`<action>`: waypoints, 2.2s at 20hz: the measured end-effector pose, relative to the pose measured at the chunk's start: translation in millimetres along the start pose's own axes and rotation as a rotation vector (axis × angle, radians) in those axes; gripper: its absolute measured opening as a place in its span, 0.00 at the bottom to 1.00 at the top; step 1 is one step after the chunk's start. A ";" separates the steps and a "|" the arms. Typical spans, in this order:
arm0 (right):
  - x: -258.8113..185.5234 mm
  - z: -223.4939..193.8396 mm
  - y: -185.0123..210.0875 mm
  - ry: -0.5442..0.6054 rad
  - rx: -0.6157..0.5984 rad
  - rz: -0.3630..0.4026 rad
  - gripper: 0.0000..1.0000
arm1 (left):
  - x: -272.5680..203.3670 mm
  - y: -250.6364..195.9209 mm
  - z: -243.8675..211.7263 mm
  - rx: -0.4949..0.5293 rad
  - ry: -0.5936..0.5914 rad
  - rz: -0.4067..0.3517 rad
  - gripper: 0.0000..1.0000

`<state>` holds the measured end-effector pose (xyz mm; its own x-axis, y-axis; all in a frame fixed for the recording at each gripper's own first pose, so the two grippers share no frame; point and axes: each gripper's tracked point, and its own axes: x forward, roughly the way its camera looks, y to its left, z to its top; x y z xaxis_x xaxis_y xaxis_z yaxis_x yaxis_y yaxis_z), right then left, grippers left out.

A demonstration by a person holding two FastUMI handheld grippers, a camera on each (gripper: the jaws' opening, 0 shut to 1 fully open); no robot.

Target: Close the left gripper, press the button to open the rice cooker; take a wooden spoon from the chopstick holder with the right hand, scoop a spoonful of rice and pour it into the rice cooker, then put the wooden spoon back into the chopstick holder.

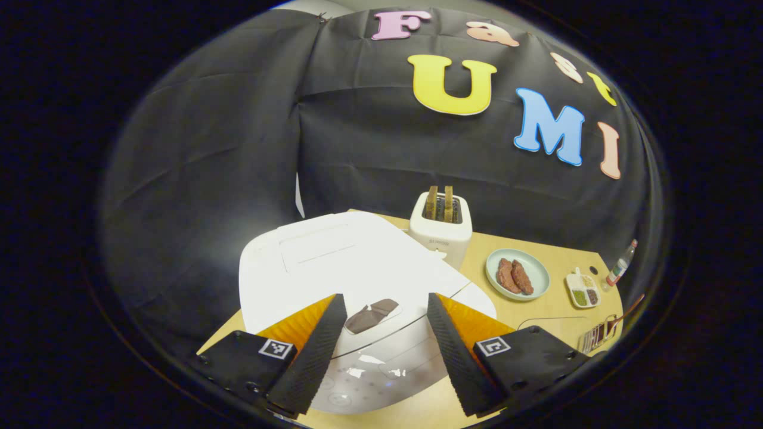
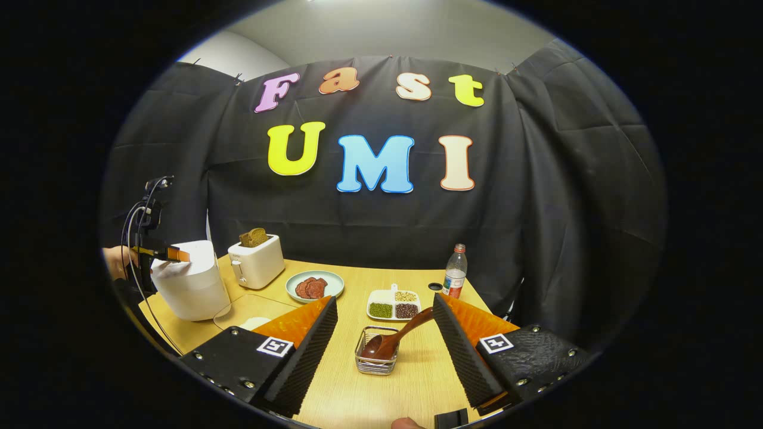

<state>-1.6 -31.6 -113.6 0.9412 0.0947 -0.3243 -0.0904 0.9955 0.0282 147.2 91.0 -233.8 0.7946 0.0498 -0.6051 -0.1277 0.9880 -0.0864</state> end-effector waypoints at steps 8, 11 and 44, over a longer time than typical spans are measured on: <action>-2.1 26.2 31.6 -0.053 -0.022 0.061 0.98 | -34.4 -8.1 39.6 0.019 -0.134 -0.037 0.96; -5.9 43.5 41.9 -0.090 -0.019 0.074 0.98 | -76.5 -27.5 64.4 0.078 -0.246 -0.073 0.96; -34.4 109.0 88.8 -0.316 -0.011 0.073 0.98 | -293.1 -96.9 74.4 0.085 -0.630 -0.229 0.95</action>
<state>-6.5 53.8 3.2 0.9864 0.1641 -0.0126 -0.1637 0.9861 0.0294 -29.2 -8.5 10.8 0.9937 -0.1121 0.0003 0.1118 0.9906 -0.0795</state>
